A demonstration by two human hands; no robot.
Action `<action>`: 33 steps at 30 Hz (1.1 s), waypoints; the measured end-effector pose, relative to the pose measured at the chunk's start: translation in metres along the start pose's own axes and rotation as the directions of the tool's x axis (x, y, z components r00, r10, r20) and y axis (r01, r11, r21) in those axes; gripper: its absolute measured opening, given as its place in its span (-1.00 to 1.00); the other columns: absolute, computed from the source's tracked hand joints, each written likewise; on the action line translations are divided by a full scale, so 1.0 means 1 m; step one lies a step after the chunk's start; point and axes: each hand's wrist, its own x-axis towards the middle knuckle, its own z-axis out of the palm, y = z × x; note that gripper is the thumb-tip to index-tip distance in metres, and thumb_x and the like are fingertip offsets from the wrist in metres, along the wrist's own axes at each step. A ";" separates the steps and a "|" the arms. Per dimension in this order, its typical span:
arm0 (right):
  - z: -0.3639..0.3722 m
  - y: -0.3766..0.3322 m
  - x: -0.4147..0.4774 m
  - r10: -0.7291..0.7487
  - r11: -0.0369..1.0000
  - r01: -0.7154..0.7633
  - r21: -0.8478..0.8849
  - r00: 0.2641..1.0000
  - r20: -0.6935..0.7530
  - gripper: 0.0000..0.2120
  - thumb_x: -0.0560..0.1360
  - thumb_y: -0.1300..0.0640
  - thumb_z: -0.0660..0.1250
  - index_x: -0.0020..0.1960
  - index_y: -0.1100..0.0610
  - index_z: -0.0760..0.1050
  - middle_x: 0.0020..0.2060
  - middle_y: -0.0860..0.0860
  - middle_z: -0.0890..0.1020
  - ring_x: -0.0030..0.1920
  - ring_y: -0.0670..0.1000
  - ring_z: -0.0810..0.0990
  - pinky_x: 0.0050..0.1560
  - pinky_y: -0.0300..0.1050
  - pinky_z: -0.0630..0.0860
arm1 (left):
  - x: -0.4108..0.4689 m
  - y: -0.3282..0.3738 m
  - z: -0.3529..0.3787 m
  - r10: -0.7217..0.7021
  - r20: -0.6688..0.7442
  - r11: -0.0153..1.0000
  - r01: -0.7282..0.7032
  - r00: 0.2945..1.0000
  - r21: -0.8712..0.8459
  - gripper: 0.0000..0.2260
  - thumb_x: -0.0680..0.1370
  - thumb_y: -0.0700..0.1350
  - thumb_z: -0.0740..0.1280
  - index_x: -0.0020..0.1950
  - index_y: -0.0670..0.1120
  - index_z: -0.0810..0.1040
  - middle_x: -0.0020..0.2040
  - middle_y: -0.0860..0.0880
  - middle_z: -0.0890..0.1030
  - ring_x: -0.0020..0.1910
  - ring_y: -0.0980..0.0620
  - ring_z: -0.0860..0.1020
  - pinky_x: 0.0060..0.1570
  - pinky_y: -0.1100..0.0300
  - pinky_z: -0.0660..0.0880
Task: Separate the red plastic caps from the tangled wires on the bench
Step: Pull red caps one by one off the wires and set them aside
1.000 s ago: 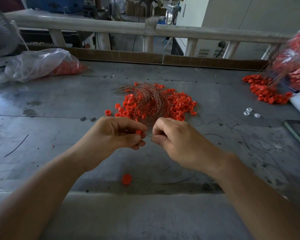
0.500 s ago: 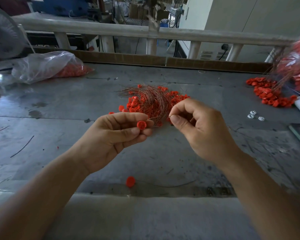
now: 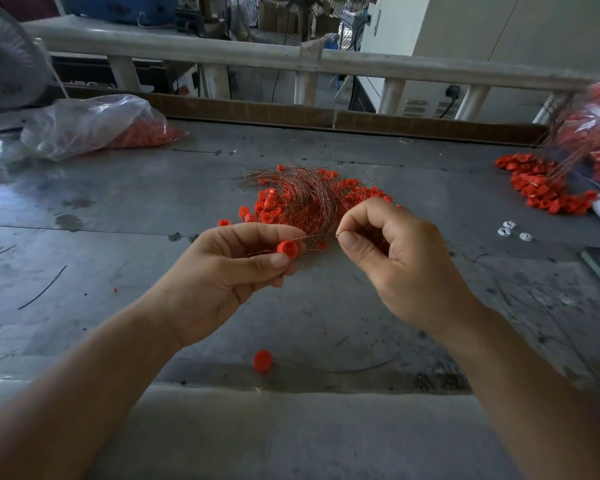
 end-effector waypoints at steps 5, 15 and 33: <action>-0.001 -0.001 -0.001 0.036 0.998 -0.036 0.053 0.999 -0.005 -0.92 0.43 0.15 0.25 -0.23 0.03 0.46 -0.41 -0.20 0.44 -0.36 -0.23 0.45 -0.32 -0.43 0.34 | 0.000 -0.001 0.005 0.011 -0.022 1.000 -0.011 1.000 0.003 -0.80 0.21 -0.20 0.40 -0.19 -0.10 0.69 -0.25 -0.07 0.66 -0.31 0.10 0.62 -0.31 0.33 0.54; 0.004 -0.002 -0.002 0.025 0.994 -0.028 0.110 0.999 0.028 -0.85 0.47 0.13 0.25 -0.25 -0.07 0.41 -0.44 -0.24 0.46 -0.38 -0.24 0.44 -0.35 -0.45 0.31 | 0.001 -0.003 0.004 0.010 0.018 0.998 -0.011 1.000 0.065 -0.68 0.18 -0.30 0.50 -0.11 -0.07 0.69 -0.27 -0.05 0.67 -0.26 0.10 0.64 -0.26 0.33 0.55; 0.004 0.000 -0.002 0.046 0.999 -0.045 -0.028 0.998 0.045 -0.84 0.49 0.24 0.30 -0.22 0.05 0.44 -0.43 -0.21 0.39 -0.37 -0.23 0.43 -0.35 -0.42 0.32 | -0.001 -0.002 0.008 0.051 0.029 0.998 -0.052 0.998 0.023 -0.73 0.23 -0.22 0.39 -0.10 -0.10 0.69 -0.24 -0.07 0.68 -0.27 0.08 0.64 -0.28 0.33 0.55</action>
